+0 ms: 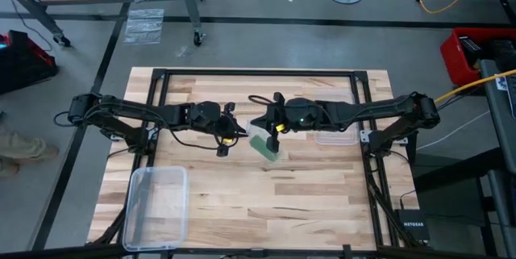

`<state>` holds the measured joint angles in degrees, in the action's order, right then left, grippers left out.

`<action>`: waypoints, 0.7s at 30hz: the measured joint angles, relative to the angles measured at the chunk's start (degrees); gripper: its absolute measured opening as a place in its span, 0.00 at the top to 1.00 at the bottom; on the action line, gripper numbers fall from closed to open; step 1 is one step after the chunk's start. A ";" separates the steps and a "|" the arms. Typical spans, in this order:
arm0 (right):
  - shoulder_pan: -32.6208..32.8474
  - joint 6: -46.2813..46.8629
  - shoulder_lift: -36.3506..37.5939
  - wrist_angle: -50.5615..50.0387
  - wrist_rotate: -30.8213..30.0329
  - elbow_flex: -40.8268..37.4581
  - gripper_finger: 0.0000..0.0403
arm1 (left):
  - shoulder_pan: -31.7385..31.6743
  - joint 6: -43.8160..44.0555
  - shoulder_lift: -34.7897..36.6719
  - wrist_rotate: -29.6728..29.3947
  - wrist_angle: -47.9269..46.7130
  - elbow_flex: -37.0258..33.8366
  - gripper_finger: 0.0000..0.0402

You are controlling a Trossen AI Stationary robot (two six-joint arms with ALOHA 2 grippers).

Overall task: Roll bandage
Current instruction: Close the zip bag

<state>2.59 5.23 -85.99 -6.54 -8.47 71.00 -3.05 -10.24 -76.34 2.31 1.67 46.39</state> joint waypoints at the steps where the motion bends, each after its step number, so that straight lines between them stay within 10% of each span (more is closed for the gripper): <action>1: 0.00 -0.41 0.62 -0.02 -0.02 0.00 1.00 | 0.00 0.00 0.00 0.00 -0.05 -0.02 0.93; 21: 0.00 -4.25 8.11 -2.11 -2.59 -0.07 1.00 | 0.00 3.84 0.03 -0.04 2.95 0.00 0.93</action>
<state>2.59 0.97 -77.88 -8.65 -11.06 70.94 -3.05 -6.40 -76.30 2.26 4.62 46.39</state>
